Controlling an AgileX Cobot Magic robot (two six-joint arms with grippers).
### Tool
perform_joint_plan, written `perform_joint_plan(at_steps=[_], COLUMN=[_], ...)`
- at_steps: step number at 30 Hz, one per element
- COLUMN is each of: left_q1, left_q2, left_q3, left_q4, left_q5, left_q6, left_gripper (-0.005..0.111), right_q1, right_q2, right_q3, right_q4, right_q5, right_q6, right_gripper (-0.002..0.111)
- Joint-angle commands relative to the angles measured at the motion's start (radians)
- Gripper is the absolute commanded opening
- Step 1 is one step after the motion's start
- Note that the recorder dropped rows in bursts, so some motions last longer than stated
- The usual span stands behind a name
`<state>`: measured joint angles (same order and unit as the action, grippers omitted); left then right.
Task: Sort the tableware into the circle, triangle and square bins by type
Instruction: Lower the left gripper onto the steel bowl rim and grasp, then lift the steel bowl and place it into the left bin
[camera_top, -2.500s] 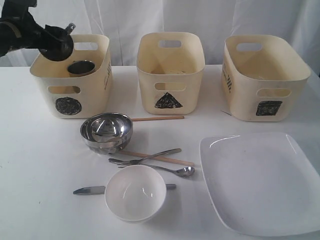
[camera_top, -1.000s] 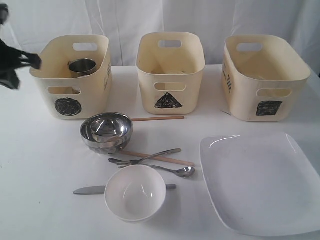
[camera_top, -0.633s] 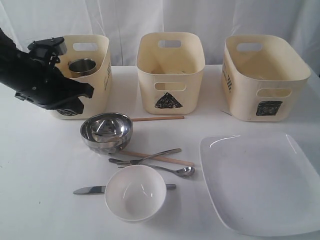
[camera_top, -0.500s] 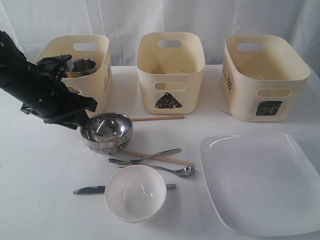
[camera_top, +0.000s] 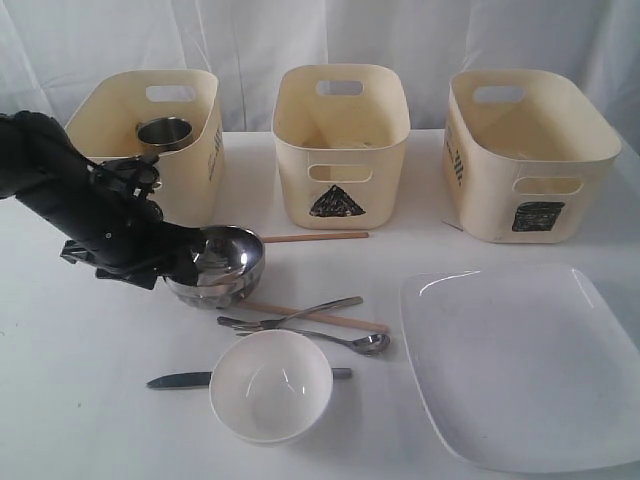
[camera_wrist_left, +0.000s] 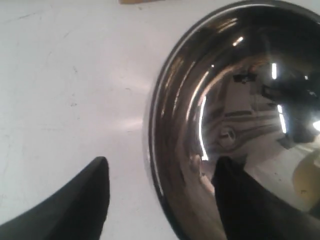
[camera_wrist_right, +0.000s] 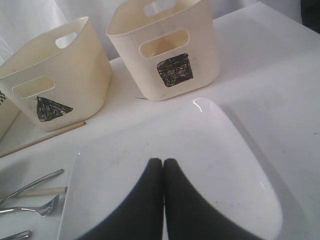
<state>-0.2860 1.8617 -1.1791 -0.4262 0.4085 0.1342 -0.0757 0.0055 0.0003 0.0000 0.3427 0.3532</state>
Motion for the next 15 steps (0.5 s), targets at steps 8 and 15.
perform_joint_plan(at_steps=[8,15], left_q1=[-0.005,-0.005], left_q2=[0.010,-0.097], left_q3=[0.003,0.003], left_q4=[0.000,0.018], left_q5=[0.205,0.160], left_q6=[0.001,-0.009], left_gripper=[0.000,0.000], right_q1=[-0.004,-0.004], right_q2=[-0.006,-0.006], right_q3=[0.000,0.000], right_q4=[0.000,0.000], right_q5=[-0.008,-0.006], right_q6=[0.001,0.001], right_gripper=[0.000,0.000])
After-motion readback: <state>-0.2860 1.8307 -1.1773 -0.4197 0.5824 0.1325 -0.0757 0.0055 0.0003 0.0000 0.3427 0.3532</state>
